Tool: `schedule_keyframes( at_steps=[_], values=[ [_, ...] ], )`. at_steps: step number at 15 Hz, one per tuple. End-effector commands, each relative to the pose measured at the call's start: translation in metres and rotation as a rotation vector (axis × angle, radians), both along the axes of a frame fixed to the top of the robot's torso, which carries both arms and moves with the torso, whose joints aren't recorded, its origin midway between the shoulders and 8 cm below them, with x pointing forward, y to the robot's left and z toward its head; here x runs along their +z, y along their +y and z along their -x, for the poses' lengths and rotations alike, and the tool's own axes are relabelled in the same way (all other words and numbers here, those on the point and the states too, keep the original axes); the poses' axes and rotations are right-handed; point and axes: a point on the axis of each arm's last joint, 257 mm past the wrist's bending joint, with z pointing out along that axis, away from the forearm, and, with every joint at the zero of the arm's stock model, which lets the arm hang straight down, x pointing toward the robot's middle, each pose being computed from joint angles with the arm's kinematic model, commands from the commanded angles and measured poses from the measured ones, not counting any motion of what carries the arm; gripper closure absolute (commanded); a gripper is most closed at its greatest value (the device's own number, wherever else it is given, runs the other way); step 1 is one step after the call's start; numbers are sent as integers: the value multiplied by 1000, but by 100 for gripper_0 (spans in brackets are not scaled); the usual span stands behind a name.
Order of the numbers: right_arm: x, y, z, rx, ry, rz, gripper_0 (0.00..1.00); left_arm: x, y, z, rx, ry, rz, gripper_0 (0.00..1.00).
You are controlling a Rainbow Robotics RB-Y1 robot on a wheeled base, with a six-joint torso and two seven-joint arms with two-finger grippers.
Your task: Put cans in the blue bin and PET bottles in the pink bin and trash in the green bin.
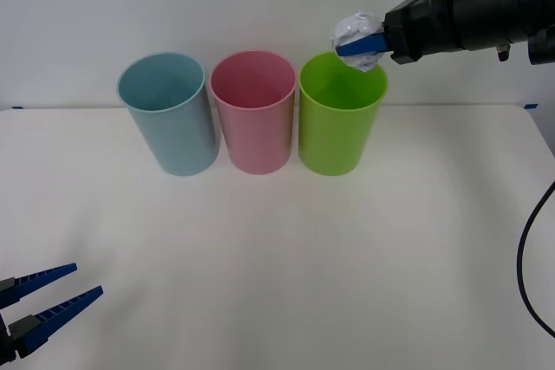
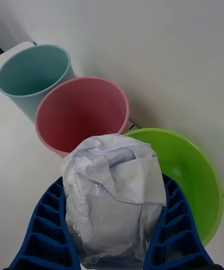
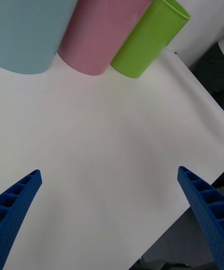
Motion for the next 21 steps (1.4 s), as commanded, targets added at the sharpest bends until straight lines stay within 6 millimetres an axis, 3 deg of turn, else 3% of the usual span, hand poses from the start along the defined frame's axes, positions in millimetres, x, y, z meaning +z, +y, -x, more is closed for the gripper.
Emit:
schedule_keyframes(
  at_steps=[1,4,10,21],
  values=[
    [0,7,-18,-35,-2,28,100,0,0,0,0,0,0,0],
    [-8,10,-33,-67,13,72,100,0,0,0,0,0,0,0],
    [-25,-5,-48,-110,0,148,100,0,0,0,0,0,0,0],
    [-64,5,-67,-155,4,209,100,0,0,0,0,0,0,0]
  ],
)
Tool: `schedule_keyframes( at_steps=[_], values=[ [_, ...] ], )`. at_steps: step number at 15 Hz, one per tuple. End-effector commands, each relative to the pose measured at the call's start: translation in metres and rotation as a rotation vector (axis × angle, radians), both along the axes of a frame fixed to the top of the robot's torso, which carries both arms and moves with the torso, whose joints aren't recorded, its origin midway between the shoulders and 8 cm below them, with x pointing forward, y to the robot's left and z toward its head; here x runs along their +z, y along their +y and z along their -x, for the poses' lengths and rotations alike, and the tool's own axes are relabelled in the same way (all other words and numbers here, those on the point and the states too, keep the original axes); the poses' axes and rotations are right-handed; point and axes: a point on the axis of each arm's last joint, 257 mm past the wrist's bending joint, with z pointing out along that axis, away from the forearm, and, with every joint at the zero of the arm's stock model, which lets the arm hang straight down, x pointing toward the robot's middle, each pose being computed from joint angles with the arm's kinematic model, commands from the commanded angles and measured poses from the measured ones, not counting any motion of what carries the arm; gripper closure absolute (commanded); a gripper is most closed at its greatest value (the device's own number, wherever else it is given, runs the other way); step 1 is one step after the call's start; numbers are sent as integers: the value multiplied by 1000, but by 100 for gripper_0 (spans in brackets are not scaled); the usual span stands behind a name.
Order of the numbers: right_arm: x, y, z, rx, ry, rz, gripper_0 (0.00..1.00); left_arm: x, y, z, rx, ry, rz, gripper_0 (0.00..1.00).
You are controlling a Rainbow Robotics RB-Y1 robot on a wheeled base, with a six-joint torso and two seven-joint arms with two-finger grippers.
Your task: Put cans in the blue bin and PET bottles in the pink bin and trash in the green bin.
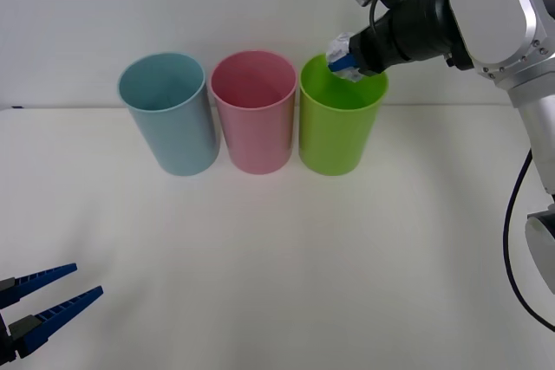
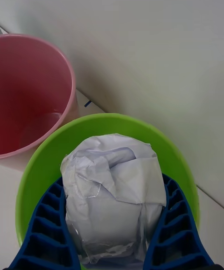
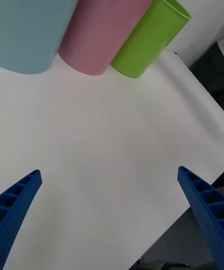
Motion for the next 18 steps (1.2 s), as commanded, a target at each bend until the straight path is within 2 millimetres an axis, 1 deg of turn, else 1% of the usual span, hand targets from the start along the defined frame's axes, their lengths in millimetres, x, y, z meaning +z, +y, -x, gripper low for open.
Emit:
schedule_keyframes(
  at_steps=[1,8,18],
  values=[
    [-7,3,-3,-11,2,4,100,0,0,0,0,0,0,0],
    [-21,2,-6,-25,15,35,100,0,0,0,0,0,0,0],
    [-23,3,-5,-21,15,45,100,0,0,0,0,0,0,0]
  ],
)
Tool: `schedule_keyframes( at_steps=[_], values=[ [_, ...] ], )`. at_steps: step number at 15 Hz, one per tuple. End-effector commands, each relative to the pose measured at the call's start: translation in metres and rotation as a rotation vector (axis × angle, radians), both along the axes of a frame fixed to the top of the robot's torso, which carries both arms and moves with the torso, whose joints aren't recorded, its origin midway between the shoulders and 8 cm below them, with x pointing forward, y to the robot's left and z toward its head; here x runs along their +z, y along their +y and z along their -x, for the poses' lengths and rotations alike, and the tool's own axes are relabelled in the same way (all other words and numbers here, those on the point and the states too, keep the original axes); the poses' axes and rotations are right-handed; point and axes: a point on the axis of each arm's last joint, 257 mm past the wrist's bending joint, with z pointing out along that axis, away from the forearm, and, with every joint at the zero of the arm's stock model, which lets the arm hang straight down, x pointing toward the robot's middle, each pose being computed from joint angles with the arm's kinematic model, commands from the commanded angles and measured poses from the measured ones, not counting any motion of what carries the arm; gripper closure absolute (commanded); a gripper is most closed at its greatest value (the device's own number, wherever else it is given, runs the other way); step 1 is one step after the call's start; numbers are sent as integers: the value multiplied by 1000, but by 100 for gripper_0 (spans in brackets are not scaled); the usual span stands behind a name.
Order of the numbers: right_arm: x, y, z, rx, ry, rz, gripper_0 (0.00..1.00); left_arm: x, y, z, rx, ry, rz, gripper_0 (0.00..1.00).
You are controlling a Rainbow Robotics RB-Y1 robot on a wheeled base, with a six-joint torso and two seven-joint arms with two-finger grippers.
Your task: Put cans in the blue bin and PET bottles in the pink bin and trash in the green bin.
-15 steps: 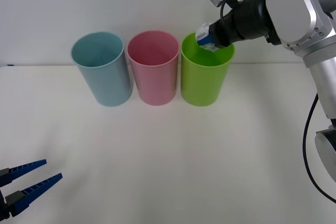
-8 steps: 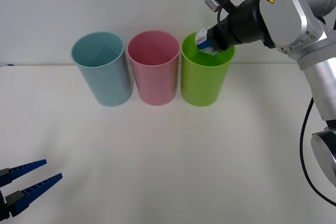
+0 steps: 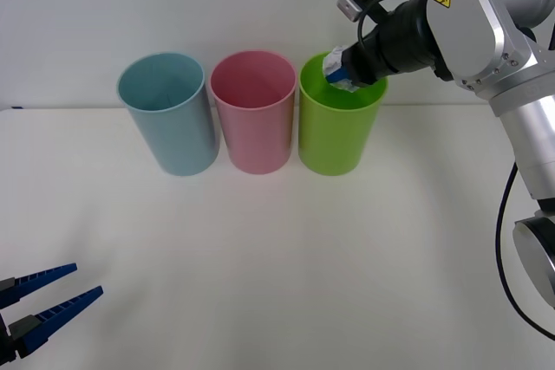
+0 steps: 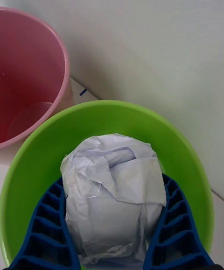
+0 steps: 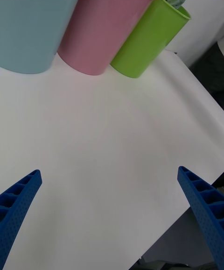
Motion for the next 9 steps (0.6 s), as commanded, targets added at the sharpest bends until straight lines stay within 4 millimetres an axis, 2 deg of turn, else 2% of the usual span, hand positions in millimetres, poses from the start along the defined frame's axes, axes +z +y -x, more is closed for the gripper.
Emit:
schedule_keyframes(
  at_steps=[1,5,6,7,8,9],
  values=[
    [0,0,0,0,0,2,100,0,0,0,0,0,0,0],
    [0,0,0,3,-3,2,100,0,0,0,0,0,0,0],
    [2,1,-1,14,-15,9,81,0,0,0,0,0,0,0],
    [2,1,-2,23,-26,17,5,0,0,0,0,0,0,0],
    [2,1,-2,23,-26,17,0,0,0,0,0,0,0,0],
    [3,2,-2,25,-26,17,0,0,0,0,0,0,0,0]
  ],
)
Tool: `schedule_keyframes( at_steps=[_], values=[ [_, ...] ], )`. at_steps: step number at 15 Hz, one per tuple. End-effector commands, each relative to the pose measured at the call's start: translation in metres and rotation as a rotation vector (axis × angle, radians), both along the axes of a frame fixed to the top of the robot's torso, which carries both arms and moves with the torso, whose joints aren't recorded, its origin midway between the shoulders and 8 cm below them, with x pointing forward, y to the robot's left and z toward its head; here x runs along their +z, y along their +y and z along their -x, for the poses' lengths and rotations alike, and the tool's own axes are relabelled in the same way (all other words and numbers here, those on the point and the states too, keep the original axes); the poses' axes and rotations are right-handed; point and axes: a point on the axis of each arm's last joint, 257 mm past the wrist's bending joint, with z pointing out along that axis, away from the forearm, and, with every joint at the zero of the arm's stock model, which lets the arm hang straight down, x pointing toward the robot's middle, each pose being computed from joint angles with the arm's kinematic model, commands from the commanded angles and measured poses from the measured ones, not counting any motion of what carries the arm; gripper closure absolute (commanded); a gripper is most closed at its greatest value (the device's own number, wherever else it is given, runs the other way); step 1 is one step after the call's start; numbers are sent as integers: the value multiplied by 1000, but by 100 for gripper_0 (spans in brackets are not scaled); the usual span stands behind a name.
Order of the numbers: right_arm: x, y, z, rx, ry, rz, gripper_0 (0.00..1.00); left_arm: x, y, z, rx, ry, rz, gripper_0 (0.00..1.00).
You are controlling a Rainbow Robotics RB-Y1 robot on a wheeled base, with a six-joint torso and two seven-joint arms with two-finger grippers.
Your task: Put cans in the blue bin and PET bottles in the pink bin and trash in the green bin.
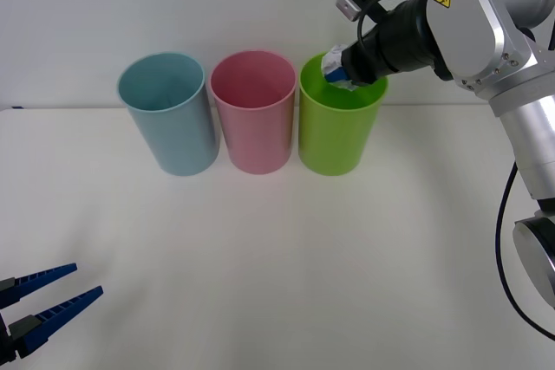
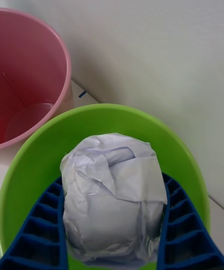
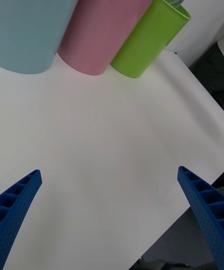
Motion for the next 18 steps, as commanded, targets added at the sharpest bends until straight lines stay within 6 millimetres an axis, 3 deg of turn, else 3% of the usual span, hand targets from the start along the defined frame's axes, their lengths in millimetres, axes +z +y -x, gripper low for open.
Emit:
schedule_keyframes(
  at_steps=[1,11,14,18],
  values=[
    [0,0,0,3,-3,3,0,0,0,0,0,0,0,0],
    [3,2,0,5,0,-12,0,0,0,0,0,0,0,0],
    [33,0,6,14,-27,-63,0,0,0,0,0,0,0,0],
    [65,-20,34,50,-40,-89,0,0,0,0,0,0,0,0]
  ],
)
